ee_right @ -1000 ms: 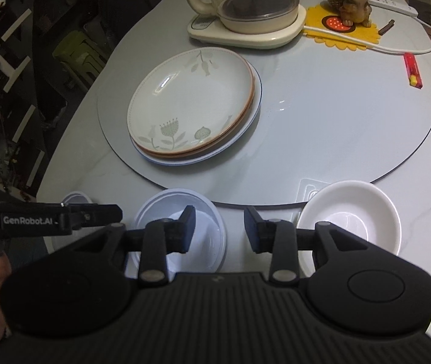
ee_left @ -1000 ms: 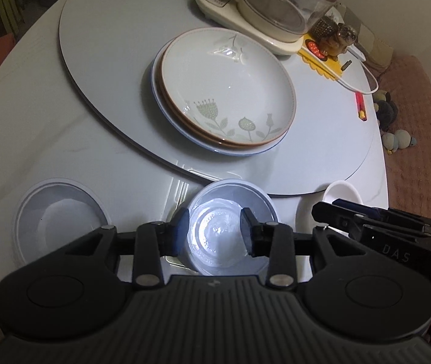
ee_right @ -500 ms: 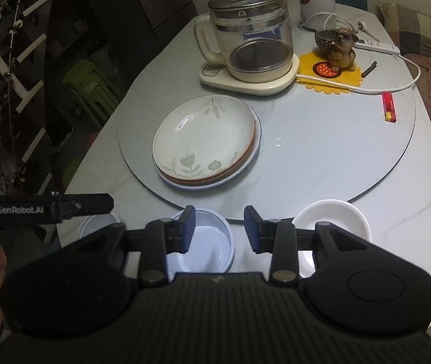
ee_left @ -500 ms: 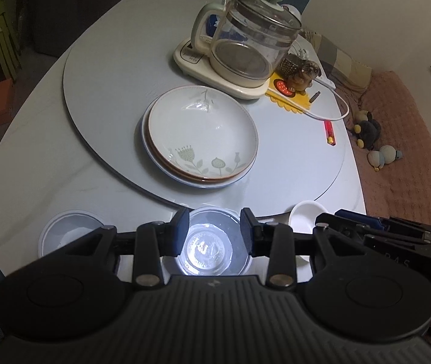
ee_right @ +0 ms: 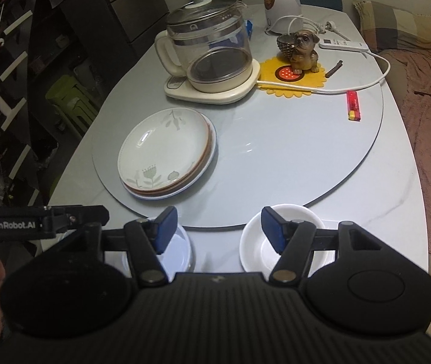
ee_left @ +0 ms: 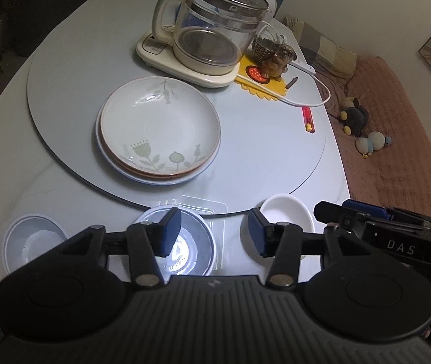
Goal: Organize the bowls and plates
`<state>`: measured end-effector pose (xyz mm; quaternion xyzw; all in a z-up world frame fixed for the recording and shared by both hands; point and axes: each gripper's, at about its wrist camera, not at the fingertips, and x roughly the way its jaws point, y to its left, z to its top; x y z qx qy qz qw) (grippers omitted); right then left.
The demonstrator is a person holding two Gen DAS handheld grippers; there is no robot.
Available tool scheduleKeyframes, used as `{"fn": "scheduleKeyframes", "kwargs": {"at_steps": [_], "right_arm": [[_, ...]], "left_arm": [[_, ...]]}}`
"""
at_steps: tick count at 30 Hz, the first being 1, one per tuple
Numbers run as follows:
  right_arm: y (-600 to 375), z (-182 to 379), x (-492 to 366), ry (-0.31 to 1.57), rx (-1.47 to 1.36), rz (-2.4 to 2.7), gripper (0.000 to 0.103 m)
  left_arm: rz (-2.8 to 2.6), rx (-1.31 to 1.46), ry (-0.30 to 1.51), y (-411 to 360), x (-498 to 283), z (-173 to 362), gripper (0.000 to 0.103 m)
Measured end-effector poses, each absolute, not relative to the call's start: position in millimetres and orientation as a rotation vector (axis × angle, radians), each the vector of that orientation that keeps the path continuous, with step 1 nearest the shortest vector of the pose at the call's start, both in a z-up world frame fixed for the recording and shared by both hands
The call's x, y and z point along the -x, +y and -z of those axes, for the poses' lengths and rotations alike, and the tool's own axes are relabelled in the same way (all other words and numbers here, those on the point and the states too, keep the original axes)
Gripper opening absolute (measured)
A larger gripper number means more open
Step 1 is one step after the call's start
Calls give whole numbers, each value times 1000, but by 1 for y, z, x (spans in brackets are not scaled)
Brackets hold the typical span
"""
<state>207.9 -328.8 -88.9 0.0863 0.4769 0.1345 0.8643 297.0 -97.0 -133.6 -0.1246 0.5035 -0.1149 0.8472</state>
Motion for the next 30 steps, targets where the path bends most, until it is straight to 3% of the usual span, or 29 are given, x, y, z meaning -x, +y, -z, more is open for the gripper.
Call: {"fn": "scheduleKeyframes", "kwargs": {"at_steps": [20,30], "right_arm": [[-420,164,-228,1161,-217,-228,62],[-422,187,-243,1204,-218,-281,52]], "left_arm": [[211,368,1335,-173,-297,220,55],[207,394,1379,-193,-310,253,54]]}}
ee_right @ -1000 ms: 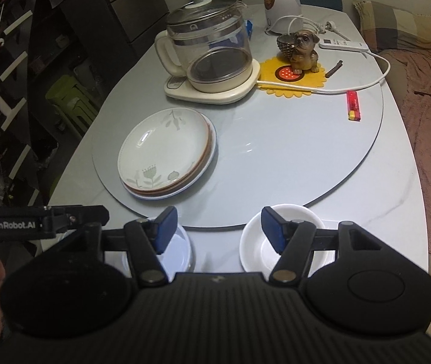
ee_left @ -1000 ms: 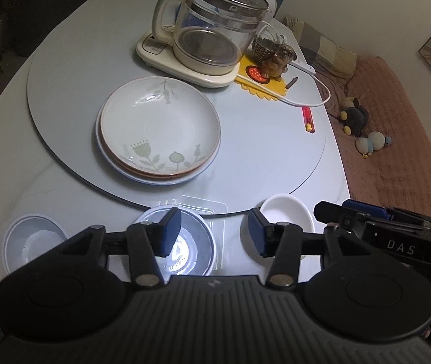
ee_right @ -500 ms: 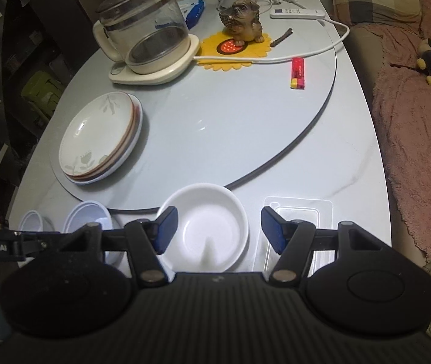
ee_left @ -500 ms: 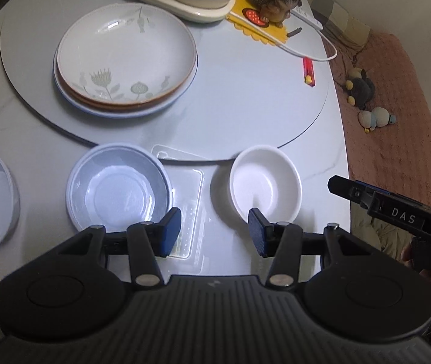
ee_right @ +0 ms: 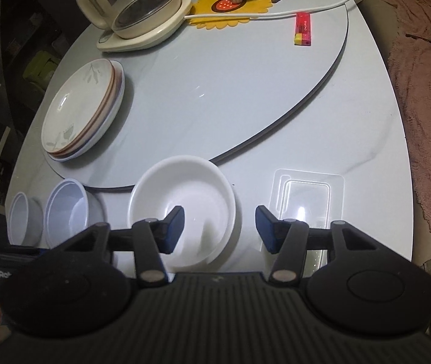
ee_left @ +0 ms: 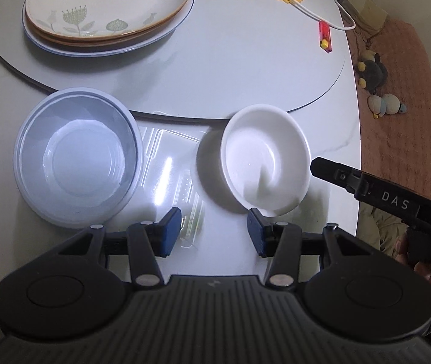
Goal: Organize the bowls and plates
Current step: 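Move both grippers to the rim of the white bowl, then close both grippers on the white bowl rim and lift it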
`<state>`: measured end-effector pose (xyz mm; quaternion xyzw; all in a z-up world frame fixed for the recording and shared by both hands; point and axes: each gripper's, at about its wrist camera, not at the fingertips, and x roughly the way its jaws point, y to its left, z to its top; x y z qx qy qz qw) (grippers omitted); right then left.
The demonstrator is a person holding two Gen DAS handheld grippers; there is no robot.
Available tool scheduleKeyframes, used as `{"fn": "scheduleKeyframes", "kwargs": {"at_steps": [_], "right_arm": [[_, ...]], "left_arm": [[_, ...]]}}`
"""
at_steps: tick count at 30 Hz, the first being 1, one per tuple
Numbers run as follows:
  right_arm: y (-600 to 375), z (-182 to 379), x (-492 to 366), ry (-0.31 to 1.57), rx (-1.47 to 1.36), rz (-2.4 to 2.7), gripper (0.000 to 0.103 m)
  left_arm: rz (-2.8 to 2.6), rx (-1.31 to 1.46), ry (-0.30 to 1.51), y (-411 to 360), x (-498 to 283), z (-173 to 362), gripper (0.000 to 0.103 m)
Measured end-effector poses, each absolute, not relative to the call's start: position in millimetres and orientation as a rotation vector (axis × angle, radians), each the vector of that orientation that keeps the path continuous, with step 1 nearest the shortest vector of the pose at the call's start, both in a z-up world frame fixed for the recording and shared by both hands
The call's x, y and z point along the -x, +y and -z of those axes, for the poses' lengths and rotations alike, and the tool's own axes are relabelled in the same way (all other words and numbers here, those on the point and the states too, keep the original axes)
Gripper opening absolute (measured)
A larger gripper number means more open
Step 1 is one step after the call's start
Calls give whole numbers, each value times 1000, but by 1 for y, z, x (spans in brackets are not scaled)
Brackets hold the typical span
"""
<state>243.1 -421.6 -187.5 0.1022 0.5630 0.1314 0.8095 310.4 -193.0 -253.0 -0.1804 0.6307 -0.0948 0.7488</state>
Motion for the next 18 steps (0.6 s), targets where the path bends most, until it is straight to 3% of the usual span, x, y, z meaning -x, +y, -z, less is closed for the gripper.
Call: {"fn": "scheduleKeyframes", "kwargs": {"at_steps": [9,14,18], "right_arm": [[-424,210,-252,1259,-213,-305,39],[-420,216,-256,1260,-220,-309,38],[-417,222,-260,1262,-215,-311,30]], "left_arm": [[201,385,1398,-210,-326,272,52],[192,382,1384,-218,-336,281,40],[170,384,1370,-220,-342,285,21]]}}
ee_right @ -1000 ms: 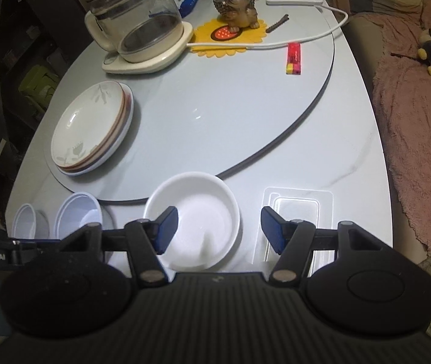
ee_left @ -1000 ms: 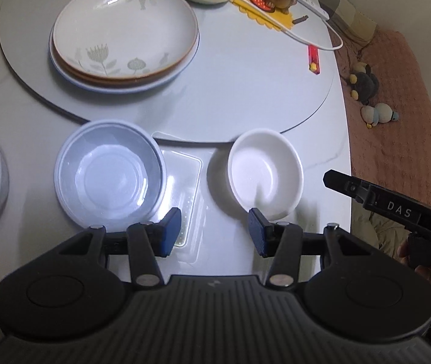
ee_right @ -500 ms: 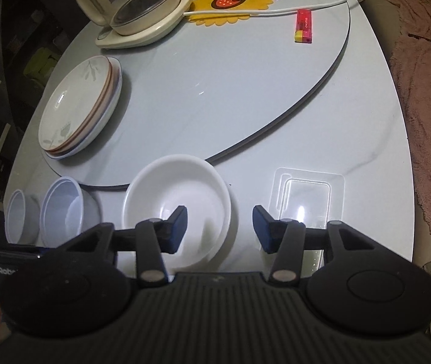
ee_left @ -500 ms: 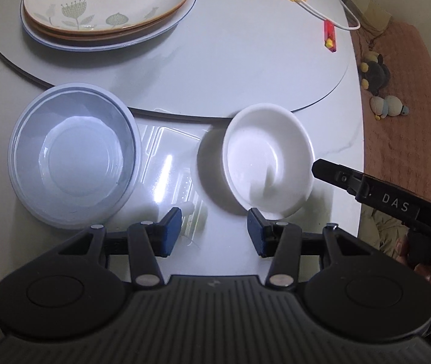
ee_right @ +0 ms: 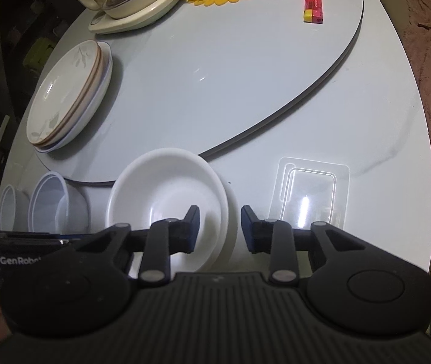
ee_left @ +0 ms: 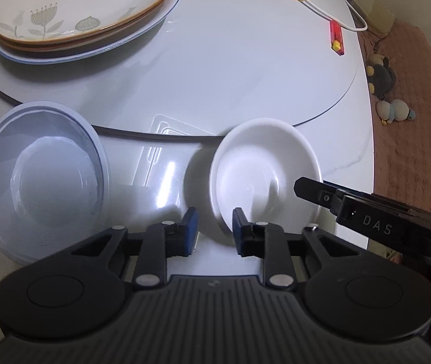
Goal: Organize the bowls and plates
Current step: 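Close both grippers on the white bowl rim and lift it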
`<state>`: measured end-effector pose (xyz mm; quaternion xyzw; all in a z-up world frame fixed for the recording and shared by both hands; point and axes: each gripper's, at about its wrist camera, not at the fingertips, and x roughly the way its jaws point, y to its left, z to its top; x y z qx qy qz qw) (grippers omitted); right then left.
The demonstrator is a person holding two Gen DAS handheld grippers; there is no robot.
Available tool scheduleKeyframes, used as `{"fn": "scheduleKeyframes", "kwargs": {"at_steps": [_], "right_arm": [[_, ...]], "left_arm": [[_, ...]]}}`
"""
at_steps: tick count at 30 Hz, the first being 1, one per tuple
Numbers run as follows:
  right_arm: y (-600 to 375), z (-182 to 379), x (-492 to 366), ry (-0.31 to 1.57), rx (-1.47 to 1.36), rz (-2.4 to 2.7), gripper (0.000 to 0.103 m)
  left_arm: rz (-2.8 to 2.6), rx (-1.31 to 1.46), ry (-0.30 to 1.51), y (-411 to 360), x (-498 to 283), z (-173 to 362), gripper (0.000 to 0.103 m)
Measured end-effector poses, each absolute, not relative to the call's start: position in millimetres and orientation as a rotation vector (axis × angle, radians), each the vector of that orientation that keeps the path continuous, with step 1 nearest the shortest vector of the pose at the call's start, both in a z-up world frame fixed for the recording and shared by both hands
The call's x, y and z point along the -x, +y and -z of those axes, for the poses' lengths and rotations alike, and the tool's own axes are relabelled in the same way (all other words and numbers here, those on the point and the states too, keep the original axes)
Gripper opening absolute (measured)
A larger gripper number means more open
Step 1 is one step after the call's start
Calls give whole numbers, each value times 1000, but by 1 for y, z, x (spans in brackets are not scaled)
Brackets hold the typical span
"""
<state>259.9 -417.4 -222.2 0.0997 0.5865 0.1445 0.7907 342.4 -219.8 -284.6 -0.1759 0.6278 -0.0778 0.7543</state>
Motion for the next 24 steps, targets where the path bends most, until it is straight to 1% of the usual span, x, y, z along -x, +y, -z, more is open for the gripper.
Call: {"fn": "scheduleKeyframes", "kwargs": {"at_steps": [1,3,6,14,24], "right_arm": [[-417,223,-261,1265,-214,-312,28],[-414,222,-262,1261,-210,-322,23],[-409,224,-262,1267,-197,-317,17],[-407,212,-252,1259,-215,-309,16],[-394,180,-233,1237,-238,-310,16]], "left_arm": [[168,387,1367,-220,-343,285,16],[164,392,1362,-220,-343,286,11],[163,370,1355,-220,-343,284,11],[181,425,1350,-204,-333,269,11],[205,464,1322,-184,-318,236,11]]}}
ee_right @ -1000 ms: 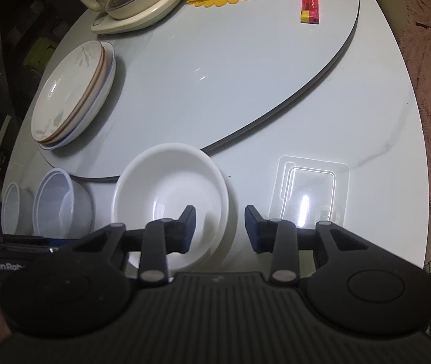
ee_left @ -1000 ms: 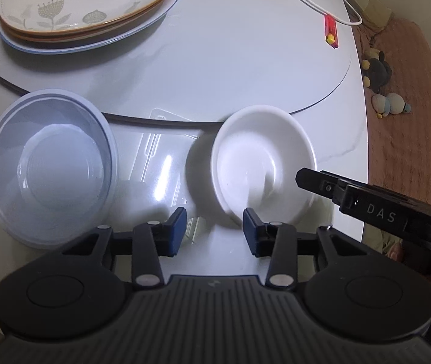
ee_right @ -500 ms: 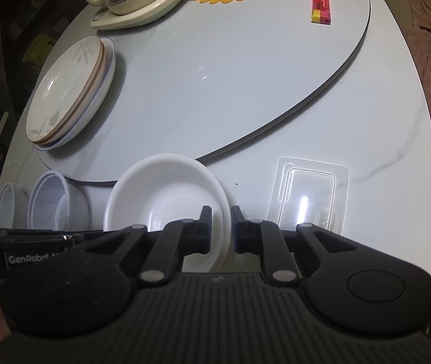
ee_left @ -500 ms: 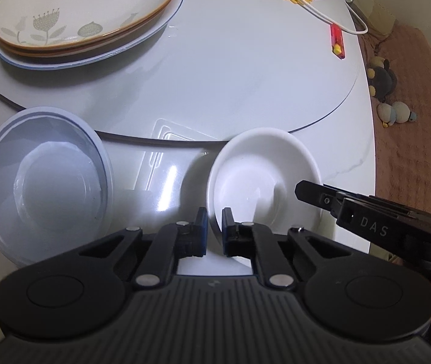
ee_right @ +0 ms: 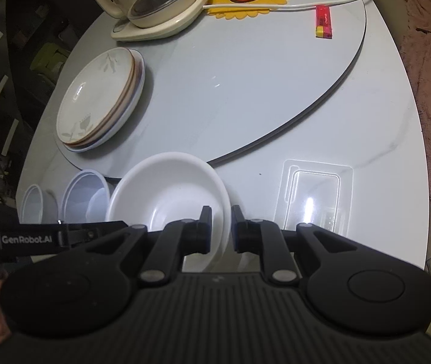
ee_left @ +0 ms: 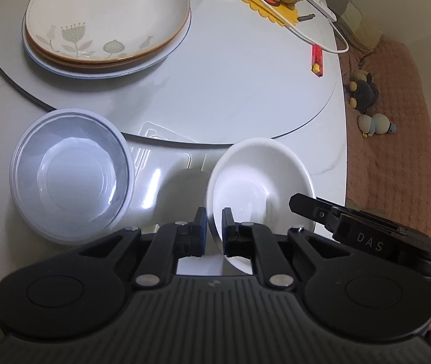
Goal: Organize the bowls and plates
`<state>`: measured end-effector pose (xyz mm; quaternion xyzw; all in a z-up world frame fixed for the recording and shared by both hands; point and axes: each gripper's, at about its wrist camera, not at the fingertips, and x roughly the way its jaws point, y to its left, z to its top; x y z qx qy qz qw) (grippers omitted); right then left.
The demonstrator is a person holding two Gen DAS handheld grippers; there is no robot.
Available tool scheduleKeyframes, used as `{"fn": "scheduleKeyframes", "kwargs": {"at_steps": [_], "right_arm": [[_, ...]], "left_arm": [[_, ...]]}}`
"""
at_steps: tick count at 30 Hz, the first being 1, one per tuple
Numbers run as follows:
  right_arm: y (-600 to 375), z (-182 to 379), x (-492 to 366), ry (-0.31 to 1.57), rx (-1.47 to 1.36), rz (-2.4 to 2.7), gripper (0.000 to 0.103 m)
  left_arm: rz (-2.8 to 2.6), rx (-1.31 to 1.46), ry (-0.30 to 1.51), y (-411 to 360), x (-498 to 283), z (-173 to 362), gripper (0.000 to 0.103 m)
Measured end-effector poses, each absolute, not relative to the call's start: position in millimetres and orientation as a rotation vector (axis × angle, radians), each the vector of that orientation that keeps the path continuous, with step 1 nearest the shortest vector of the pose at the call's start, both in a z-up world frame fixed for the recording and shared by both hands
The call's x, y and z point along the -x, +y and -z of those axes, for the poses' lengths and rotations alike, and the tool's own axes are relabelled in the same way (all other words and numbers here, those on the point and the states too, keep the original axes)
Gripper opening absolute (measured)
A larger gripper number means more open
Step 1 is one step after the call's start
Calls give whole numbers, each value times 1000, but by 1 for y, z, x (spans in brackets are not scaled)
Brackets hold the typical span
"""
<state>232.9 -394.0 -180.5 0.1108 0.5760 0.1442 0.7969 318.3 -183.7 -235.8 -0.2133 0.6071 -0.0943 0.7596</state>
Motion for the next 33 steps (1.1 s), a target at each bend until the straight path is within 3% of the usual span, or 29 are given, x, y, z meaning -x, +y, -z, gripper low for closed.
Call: {"fn": "scheduleKeyframes", "kwargs": {"at_steps": [15,33], "right_arm": [[-353,132,-219,1159,-220,-355,16],[-259,121,-219,1152,-189,-422,16]], "left_arm": [[197,528,1177,-126,-297,178,11],[95,553,1062,-30,-278,161,12]]}}
